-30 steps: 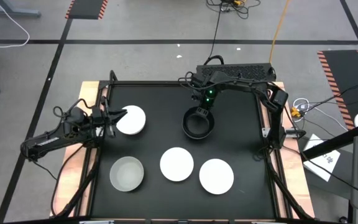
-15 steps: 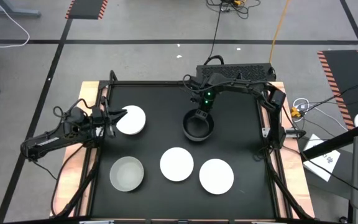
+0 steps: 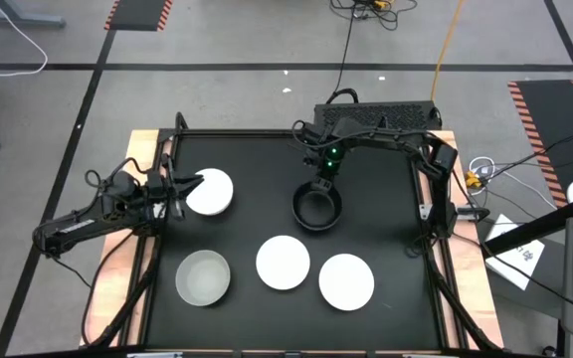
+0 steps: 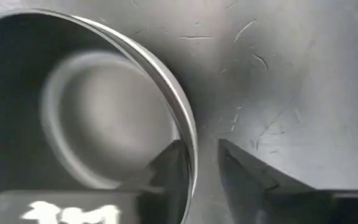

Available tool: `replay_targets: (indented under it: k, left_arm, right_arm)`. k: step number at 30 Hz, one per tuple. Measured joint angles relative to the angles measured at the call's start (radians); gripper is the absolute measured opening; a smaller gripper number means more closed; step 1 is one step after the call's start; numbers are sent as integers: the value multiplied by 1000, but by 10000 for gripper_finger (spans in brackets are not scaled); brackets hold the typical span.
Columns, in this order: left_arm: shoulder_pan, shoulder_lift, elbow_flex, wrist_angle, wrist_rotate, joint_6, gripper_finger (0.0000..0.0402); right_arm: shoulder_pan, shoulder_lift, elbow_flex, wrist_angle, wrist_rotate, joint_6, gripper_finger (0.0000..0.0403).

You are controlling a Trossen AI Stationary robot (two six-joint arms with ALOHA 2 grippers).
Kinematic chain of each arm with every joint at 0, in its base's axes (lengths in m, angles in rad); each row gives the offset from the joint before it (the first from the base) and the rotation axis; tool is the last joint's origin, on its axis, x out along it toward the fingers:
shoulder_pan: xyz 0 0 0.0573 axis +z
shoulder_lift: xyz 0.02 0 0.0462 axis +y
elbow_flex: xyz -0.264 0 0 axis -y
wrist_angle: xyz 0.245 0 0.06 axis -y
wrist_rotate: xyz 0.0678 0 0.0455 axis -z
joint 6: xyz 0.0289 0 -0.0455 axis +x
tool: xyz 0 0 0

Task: Nest bowls inside each other
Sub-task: Stack the black bowl on the top gray bowl, then stack the top left white bowl on the black bowl

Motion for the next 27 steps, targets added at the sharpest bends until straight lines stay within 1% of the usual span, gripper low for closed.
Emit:
replay_targets:
  k: [3,6,11,16,18,20,23,27]
  left_arm:
    - [0,0,0,0,0,0,42]
    - [0,0,0,0,0,0,42]
    - [0,0,0,0,0,0,42]
    - [0,0,0,0,0,0,42]
    - [0,0,0,1,0,0,42]
    - [0,0,0,1,-1,1,42]
    - [0,0,0,5,-5,2,42]
    - [0,0,0,6,-10,3,42]
  right_arm:
    - [-1,0,0,20,-14,0,143]
    - [-1,-1,0,32,-14,2,179]
    - [-6,-37,0,52,-14,-6,216]
    - [2,-109,0,143,-14,-27,230]
    - [12,-149,-1,197,-16,-46,230]
    - [26,-208,-30,288,-31,-57,230]
    - [45,-323,-116,445,-67,-62,227]
    - [69,-502,-297,614,-68,-45,228]
